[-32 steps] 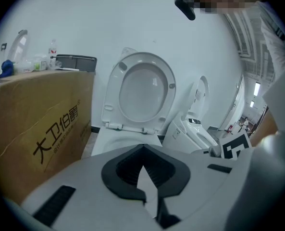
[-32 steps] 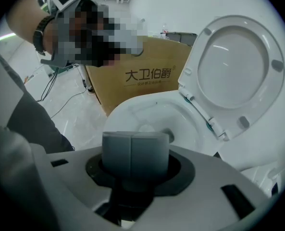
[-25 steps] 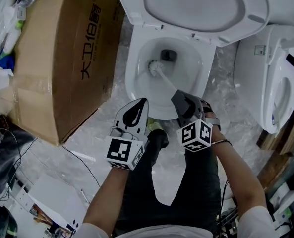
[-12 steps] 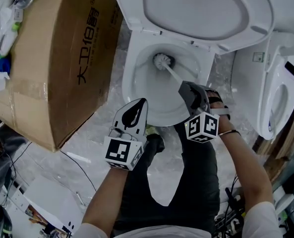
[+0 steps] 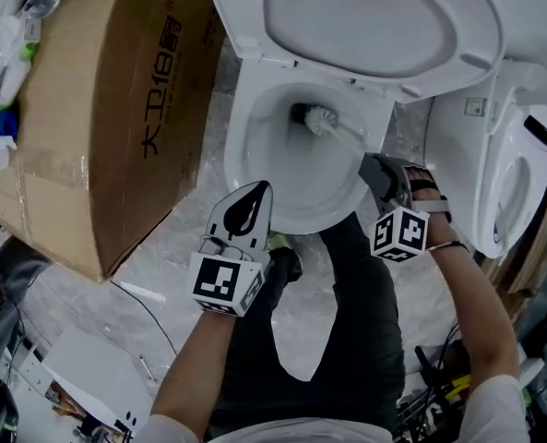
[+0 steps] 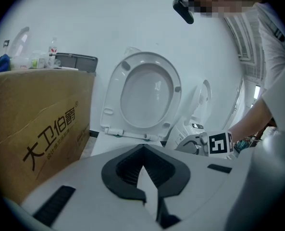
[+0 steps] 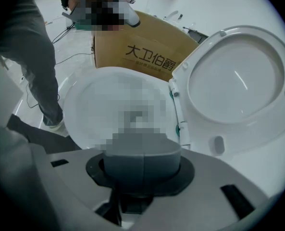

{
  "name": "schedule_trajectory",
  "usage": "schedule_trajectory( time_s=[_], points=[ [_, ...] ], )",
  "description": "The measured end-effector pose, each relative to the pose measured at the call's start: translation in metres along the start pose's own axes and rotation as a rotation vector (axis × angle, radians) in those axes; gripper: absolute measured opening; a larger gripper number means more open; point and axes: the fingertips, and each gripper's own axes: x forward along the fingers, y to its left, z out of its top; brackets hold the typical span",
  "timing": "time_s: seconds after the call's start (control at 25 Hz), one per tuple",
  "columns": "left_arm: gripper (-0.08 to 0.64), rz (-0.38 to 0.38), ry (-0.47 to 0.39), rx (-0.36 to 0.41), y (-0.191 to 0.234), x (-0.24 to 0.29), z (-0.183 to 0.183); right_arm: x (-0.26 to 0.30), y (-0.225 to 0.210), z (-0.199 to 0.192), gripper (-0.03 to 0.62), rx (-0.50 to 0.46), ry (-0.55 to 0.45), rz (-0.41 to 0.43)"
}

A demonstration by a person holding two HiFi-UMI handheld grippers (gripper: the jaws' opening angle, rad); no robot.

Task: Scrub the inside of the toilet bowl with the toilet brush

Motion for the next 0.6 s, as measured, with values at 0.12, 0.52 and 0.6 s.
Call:
schedule_trajectory(
  time_s=[0.12,0.52,0.6],
  points=[
    [0.006,0.003,0.001,-0.009,-0.001,-0.004,0.001,-0.008,0.006,-0.006,0.156,-0.016,0.028,0.015],
    [0.006,0.014,0.006,-0.020,0.006,-0.024,-0.005,-0.023,0.061,0.013,0.156,0.027,0.029,0.114],
    [0.006,0.023,0.008,-0.025,0.012,-0.029,-0.008,-0.025,0.075,0.025,0.156,0.044,0.008,0.135]
  ],
)
